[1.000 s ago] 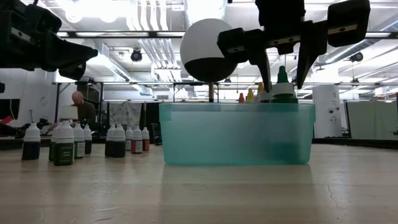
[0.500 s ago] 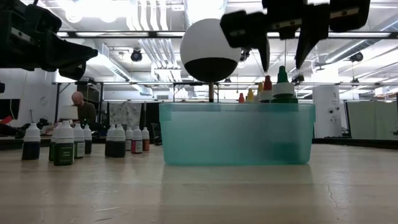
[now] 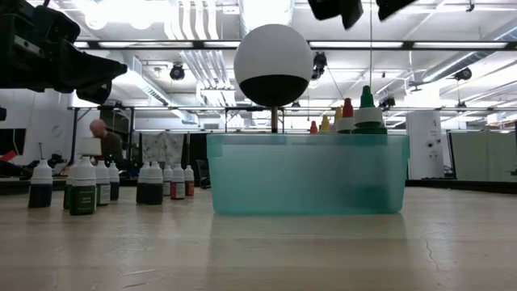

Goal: Pick & Place food coloring
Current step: Put the small orange food coloring bottle into the green bin

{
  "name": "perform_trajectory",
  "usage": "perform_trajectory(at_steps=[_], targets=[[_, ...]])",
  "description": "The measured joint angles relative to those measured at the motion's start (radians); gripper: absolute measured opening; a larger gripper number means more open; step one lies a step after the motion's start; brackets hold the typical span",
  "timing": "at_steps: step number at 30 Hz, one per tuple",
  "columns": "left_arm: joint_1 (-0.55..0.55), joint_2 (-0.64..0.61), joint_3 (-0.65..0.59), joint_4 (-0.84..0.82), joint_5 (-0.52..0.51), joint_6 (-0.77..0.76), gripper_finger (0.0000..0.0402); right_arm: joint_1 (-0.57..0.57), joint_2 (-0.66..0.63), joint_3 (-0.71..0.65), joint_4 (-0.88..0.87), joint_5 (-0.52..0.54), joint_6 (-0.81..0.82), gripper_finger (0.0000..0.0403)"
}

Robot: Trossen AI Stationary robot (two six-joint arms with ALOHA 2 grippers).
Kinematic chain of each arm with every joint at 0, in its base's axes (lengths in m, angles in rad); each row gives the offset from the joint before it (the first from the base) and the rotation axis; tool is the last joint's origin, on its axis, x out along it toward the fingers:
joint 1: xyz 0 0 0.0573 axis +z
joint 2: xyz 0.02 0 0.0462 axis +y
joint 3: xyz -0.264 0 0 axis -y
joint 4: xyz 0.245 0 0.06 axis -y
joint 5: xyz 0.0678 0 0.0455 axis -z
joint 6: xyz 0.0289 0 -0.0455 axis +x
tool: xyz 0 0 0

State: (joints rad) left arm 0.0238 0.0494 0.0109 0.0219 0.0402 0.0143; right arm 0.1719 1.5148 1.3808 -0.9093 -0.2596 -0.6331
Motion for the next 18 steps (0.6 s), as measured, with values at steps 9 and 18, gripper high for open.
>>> perform_trajectory(at_steps=[9, 18], targets=[[0.000, 0.000, 0.000, 0.000, 0.000, 0.000, 0.0000, 0.000, -0.074, -0.005, 0.013, 0.051, 0.102, 0.0076], [0.000, 0.000, 0.000, 0.000, 0.000, 0.000, 0.0000, -0.006, -0.142, -0.014, 0.022, 0.132, 0.172, 0.0009]])
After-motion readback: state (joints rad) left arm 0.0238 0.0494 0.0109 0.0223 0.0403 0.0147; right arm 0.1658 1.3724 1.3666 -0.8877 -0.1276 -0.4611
